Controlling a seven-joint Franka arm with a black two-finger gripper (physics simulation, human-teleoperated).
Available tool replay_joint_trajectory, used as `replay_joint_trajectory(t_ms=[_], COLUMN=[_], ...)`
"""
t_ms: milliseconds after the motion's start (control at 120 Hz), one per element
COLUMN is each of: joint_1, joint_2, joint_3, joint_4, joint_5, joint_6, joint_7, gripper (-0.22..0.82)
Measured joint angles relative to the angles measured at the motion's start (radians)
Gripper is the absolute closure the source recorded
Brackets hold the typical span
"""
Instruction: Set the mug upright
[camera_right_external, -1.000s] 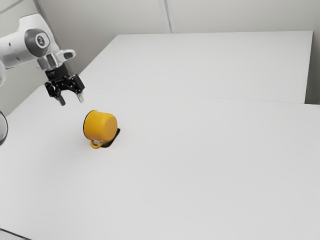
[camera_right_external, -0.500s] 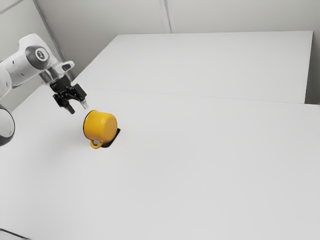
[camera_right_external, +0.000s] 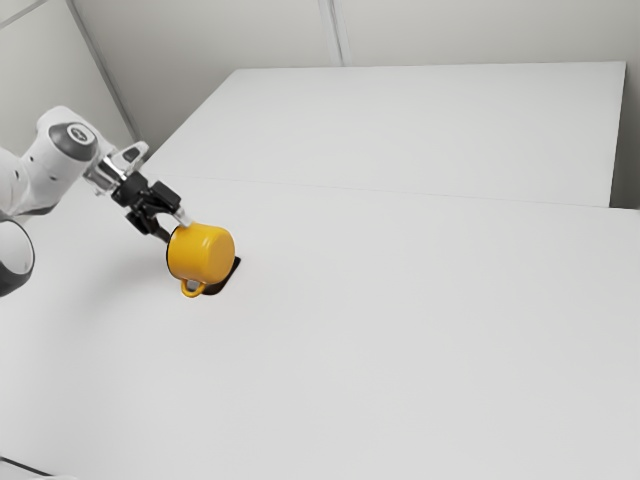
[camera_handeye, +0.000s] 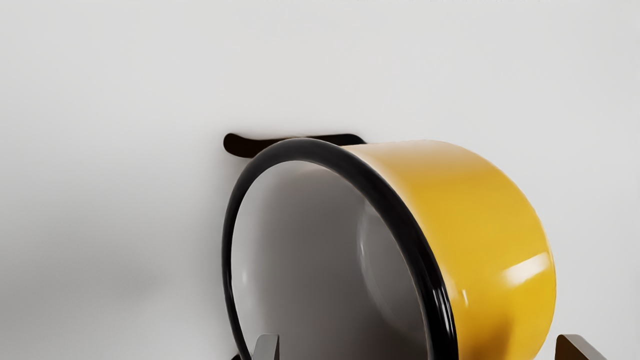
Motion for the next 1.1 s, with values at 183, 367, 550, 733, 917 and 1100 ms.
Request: replay_joint_trajectory(t_ms=[183, 367, 550, 733, 917, 1100], joint_1=[0.010, 0.022, 0.023, 0.022, 0.018, 0.014], joint_2=[0.017, 0.028, 0.028, 0.027, 0.017, -0.072], joint_3=[0.000, 0.001, 0.001, -0.006, -0.033, -0.051], joint_4=[-0.024, -0.057, -0.069, -0.070, -0.076, -0.116], joint_5=[-0.121, -0.221, -0.282, -0.311, -0.314, -0.303], joint_6=[0.000, -0.003, -0.009, -0.010, 0.008, 0.024], joint_7=[0.039, 0.081, 0.120, 0.149, 0.170, 0.185], gripper=[0.00, 0.00, 0.24, 0.56, 0.70, 0.75])
